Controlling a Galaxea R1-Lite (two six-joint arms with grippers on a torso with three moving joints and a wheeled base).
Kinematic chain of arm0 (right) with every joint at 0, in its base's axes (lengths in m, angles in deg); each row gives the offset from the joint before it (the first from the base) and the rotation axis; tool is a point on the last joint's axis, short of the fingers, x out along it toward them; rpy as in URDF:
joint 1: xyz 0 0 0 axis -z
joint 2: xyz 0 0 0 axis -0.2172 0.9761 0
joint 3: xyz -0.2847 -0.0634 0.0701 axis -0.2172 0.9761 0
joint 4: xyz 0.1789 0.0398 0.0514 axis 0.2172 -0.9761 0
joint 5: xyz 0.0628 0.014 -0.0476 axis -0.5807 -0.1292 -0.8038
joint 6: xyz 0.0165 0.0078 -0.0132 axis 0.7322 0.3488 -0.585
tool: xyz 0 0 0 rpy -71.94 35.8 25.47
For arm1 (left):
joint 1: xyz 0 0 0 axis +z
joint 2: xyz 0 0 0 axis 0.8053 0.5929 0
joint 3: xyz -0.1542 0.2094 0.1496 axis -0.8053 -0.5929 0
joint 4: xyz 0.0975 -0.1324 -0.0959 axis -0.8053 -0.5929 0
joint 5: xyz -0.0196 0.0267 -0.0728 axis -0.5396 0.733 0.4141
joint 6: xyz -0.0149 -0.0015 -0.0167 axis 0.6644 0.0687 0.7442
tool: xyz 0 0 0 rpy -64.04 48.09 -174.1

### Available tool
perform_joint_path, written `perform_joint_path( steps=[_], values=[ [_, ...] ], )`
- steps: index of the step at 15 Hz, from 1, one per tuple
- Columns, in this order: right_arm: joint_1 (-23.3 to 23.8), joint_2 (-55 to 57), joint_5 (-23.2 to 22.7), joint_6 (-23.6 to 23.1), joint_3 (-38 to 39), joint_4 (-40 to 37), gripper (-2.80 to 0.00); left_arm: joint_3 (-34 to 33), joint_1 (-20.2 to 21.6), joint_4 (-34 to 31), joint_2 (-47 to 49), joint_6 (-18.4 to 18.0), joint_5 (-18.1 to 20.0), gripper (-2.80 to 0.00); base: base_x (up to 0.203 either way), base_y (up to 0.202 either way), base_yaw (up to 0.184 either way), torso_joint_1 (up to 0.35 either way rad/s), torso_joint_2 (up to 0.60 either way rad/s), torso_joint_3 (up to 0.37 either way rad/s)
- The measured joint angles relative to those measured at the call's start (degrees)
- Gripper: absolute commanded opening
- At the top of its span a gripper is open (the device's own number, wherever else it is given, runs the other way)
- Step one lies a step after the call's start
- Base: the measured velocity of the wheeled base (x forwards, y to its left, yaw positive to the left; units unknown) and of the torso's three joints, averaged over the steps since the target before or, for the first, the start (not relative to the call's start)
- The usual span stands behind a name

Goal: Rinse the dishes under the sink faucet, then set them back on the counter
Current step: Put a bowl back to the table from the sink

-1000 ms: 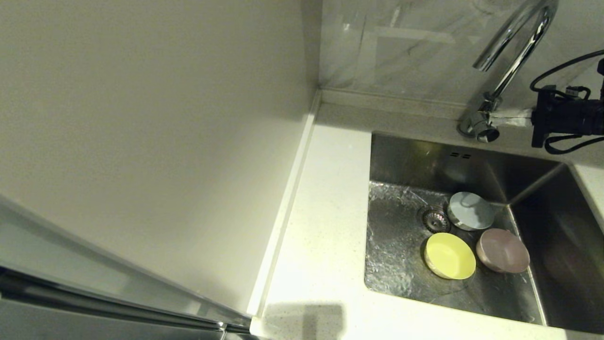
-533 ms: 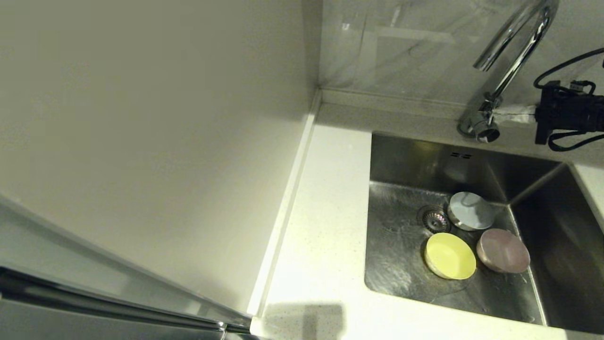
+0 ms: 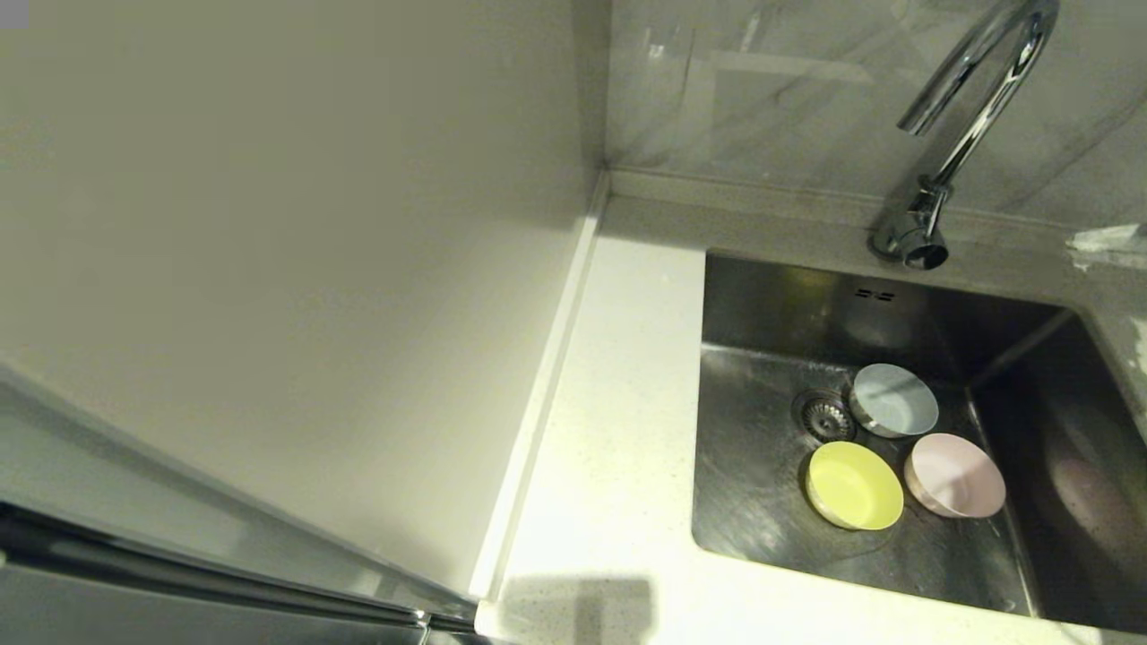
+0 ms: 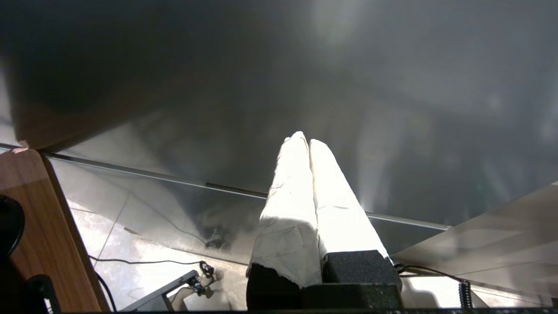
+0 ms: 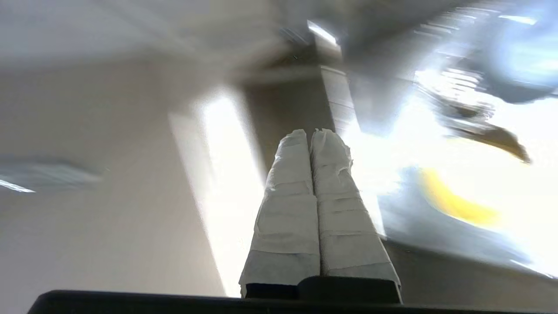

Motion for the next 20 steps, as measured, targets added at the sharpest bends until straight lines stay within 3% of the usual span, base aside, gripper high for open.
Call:
perform_joint_path(
  steps=[5,7,10,13,16,20],
  values=[
    [5.6,-10.8,20.1,-46.4,12.5,-29.5,-2.8,0.0,0.0,0.0,0.0,0.0,0.0,-2.8,0.0,0.0,0.0,0.0,0.0,0.0],
    [6.7,-17.0,24.0,-56.0,19.2,-30.1,-2.8,0.0,0.0,0.0,0.0,0.0,0.0,-2.8,0.0,0.0,0.0,0.0,0.0,0.0],
    [5.9,-25.9,25.2,-57.8,30.8,-19.5,-2.8,0.0,0.0,0.0,0.0,0.0,0.0,-2.8,0.0,0.0,0.0,0.0,0.0,0.0],
    [0.9,-33.8,27.1,-57.9,41.0,-4.9,-2.8,0.0,0.0,0.0,0.0,0.0,0.0,-2.8,0.0,0.0,0.0,0.0,0.0,0.0],
    [-3.3,-38.4,33.6,-57.9,48.5,8.4,-2.8,0.0,0.0,0.0,0.0,0.0,0.0,-2.8,0.0,0.0,0.0,0.0,0.0,0.0],
    [-4.4,-35.7,42.6,-56.0,47.8,10.7,-2.8,0.0,0.0,0.0,0.0,0.0,0.0,-2.8,0.0,0.0,0.0,0.0,0.0,0.0]
  ],
)
